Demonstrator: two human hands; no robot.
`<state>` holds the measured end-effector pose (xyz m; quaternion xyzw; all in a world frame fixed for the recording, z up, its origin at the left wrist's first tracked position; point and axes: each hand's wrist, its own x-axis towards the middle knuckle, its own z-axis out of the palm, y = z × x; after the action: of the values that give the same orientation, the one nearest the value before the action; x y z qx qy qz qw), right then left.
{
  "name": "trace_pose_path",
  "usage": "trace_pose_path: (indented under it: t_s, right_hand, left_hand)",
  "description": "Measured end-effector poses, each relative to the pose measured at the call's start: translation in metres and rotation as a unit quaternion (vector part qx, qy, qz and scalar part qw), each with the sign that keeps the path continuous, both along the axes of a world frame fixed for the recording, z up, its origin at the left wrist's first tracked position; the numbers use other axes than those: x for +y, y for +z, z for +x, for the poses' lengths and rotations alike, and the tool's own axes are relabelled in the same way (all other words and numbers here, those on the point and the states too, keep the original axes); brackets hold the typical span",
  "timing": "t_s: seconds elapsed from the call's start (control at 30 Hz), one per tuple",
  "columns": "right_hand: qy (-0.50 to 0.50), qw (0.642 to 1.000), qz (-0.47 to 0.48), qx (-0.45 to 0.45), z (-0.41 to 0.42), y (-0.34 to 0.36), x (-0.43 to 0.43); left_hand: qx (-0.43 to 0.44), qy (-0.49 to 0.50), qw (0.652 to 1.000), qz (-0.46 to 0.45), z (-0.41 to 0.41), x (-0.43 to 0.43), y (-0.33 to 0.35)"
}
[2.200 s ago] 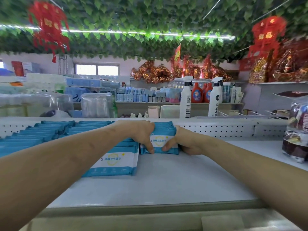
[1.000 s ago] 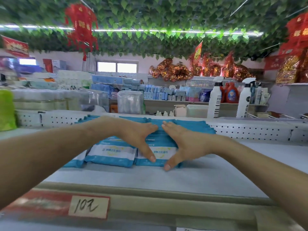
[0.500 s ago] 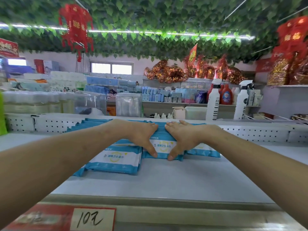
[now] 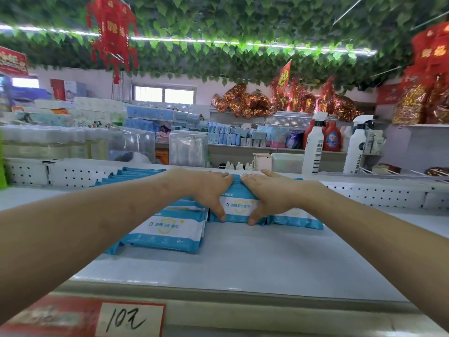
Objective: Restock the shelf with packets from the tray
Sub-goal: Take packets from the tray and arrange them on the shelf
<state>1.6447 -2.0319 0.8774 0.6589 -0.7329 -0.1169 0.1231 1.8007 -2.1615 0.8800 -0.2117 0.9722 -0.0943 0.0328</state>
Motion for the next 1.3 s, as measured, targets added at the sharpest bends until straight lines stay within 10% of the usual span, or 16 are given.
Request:
trace_pose_path:
  t_s: [0.67,1.3]
  right_hand:
    - [-0.041,0.995,0.019,-0.094,0.007,0.028,0.029]
    - [0.012,0.995,0.091,-0.05,0.15,0.019,-0.024]
  left_hand:
    - [0.06,0.029,0.988,0.14,0.061,-0.006,0.031]
    - [-0.067,0.059,0.991,0.1,0.16,-0.023,0.008]
